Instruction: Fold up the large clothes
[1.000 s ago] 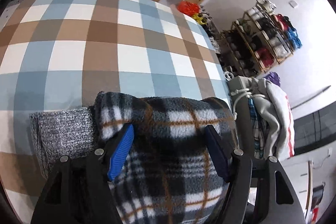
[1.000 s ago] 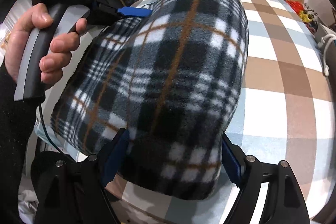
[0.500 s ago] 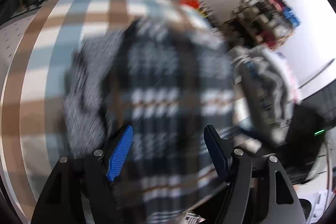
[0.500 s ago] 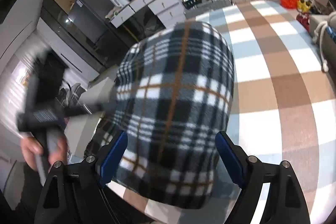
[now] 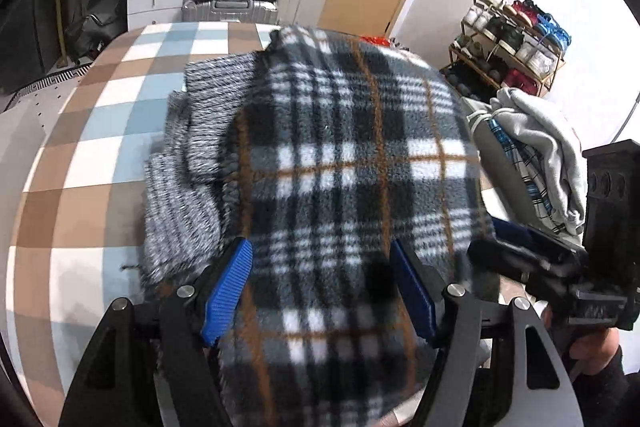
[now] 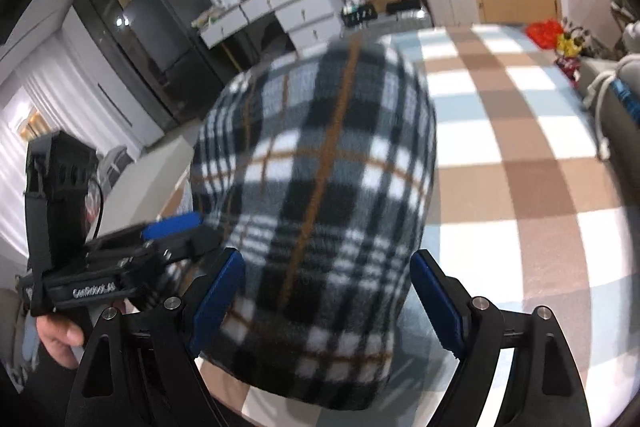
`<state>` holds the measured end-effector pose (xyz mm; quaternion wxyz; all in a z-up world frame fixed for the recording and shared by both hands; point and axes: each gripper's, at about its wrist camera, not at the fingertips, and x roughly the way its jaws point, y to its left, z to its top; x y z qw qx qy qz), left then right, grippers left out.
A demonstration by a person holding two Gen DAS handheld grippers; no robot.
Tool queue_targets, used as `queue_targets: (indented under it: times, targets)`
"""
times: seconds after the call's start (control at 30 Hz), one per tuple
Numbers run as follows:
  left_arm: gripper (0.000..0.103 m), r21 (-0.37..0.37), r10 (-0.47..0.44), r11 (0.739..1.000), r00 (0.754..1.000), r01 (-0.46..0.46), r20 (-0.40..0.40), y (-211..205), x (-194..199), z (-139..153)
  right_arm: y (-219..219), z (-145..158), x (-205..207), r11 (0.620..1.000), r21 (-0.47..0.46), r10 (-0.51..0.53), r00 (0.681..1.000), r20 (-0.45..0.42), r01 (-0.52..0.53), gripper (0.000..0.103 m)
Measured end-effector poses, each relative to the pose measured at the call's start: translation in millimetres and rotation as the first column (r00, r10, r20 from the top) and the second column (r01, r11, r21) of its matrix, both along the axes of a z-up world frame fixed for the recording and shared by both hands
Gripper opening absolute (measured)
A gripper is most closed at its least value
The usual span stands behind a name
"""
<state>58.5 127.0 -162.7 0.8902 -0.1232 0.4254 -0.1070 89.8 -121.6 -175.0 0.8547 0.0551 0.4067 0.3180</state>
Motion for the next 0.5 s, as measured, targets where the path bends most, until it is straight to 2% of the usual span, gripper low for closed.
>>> queue_targets:
  times: [0.1, 0.17, 0.3, 0.43, 0.5]
  targets:
    - [0.067, -0.003, 0.002, 1.000, 1.000, -0.002, 0.031, 3.1, -9.6, 7.9, -5.2, 13.7, -9.2, 0.999, 0.037, -0.013, 0.999, 0.050, 0.011, 0.086]
    - [0.070, -0.019, -0.021, 1.000, 1.000, 0.021, 0.007, 2.5, -13.8, 2.1, -8.2, 17.1, -13.7, 0.998, 0.041, -0.039, 0.997, 0.066, 0.037, 0.086]
    - [0.070, -0.008, -0.063, 0.998, 0.997, 0.063, -0.051, -1.7, -16.1, -10.1, -13.3, 10.0, -12.1, 0.997, 0.067, -0.050, 0.999, 0.021, 0.048, 0.086]
    - [0.070, -0.052, -0.101, 0.994, 0.988, 0.095, -0.113, 1.5, -13.1, -22.6, -12.1, 1.0, -9.0, 0.998, 0.024, -0.056, 0.998, 0.003, 0.055, 0.086]
    - [0.069, -0.044, -0.103, 0.994, 0.985, 0.097, -0.141, 1.1, -7.7, -29.8, -9.1, -2.5, -8.5, 0.999, 0.013, -0.051, 0.999, -0.015, 0.052, 0.086]
